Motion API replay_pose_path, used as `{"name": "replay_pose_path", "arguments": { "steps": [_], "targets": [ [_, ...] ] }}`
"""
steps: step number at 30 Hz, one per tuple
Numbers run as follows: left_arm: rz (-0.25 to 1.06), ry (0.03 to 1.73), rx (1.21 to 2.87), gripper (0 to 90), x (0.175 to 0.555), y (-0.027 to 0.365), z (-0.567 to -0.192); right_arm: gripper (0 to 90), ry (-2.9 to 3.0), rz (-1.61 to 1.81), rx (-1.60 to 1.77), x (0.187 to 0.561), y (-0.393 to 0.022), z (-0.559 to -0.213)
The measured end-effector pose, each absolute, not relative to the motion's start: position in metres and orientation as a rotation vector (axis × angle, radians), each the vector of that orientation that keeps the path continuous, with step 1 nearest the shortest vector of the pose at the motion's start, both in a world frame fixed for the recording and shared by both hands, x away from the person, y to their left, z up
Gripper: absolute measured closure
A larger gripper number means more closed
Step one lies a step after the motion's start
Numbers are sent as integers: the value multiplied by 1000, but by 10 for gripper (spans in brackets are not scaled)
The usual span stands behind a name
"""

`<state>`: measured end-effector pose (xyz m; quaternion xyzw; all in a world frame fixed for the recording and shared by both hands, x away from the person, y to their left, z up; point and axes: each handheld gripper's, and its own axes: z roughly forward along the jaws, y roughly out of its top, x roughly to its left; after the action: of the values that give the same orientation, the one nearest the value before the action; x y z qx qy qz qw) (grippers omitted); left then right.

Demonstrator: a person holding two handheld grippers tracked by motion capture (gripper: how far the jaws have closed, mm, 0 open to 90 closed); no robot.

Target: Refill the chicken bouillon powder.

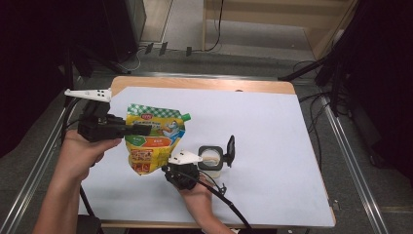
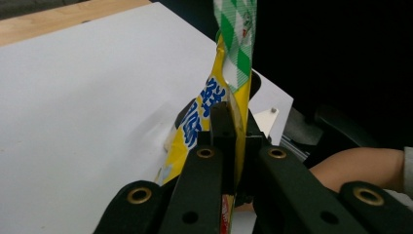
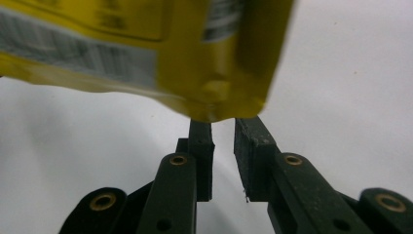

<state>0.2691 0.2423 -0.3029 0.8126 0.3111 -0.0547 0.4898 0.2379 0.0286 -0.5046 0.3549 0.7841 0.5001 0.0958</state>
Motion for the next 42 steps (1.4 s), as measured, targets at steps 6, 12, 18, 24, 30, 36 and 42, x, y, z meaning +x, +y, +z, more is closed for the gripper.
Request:
{"name": "replay_pose_path", "arguments": {
  "steps": [6, 12, 18, 24, 30, 36, 42],
  "targets": [
    [-190, 775, 1970, 900, 272, 239, -308, 780, 2279, 1531, 1035, 239, 26, -505],
    [-162, 802, 1976, 900, 275, 237, -312, 748, 2266, 1552, 1026, 239, 26, -505],
    [-126, 812, 2005, 900, 276, 226, -316, 645, 2308, 1503, 958, 232, 27, -502],
    [-120, 813, 2018, 900, 278, 211, -323, 593, 2344, 1450, 809, 218, 26, -494],
    [-127, 799, 2047, 850, 282, 197, -334, 578, 2384, 1473, 795, 211, 19, -484],
    [-162, 798, 2061, 819, 289, 182, -333, 584, 2415, 1527, 809, 207, 7, -471],
    [-148, 799, 2091, 820, 291, 167, -332, 602, 2424, 1560, 812, 205, -2, -465]
  ]
}}
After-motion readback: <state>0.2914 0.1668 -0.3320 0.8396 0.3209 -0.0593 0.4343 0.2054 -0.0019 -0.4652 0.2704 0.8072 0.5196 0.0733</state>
